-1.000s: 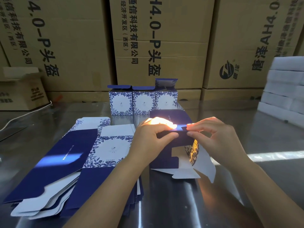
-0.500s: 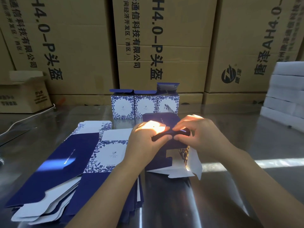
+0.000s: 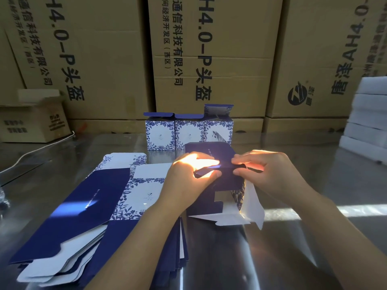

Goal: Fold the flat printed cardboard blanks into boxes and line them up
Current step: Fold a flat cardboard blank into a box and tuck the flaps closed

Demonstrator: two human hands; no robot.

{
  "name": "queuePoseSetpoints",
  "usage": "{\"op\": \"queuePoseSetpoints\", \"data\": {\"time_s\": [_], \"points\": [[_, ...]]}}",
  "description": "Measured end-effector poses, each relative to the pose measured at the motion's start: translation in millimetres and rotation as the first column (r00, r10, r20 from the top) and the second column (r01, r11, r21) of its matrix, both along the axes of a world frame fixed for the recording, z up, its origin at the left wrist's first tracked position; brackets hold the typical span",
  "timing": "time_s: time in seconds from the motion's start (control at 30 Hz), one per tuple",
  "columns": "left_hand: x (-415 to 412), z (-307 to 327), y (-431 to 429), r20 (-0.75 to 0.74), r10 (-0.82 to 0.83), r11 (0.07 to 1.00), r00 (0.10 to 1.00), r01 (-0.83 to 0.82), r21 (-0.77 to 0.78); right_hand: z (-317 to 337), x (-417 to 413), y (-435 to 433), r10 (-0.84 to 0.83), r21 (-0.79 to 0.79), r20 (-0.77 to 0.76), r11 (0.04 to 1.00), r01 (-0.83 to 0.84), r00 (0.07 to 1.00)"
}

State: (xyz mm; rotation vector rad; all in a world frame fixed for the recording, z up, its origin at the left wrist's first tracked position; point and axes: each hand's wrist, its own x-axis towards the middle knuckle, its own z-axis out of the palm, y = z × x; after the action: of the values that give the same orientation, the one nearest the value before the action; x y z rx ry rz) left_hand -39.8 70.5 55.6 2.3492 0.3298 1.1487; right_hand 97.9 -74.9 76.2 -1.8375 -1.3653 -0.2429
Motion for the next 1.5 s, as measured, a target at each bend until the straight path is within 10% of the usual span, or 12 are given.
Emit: {"op": "queuePoseSetpoints", "data": {"time_s": [0.47,1.03,1.5], "points": [[0,-1,0,-0.027,-0.042,0.998,0.999,0.041,-0.053,7,-16,-10,-0.184,-0.073,0.108,0.979,0.192,0.977],[-4,1,-3,-0.051,-0.052,0.997,0.997,0.049,-0.064,-1,-26,-5,-0.451,0.13,0.538,0.879,0.459,0.712],[-2,1,-4,-0.085,-0.08,0.995,0.993,0.075,-0.061,-9,-19,3,-0.314,0.184,0.401,0.948,0.26,0.861]]}}
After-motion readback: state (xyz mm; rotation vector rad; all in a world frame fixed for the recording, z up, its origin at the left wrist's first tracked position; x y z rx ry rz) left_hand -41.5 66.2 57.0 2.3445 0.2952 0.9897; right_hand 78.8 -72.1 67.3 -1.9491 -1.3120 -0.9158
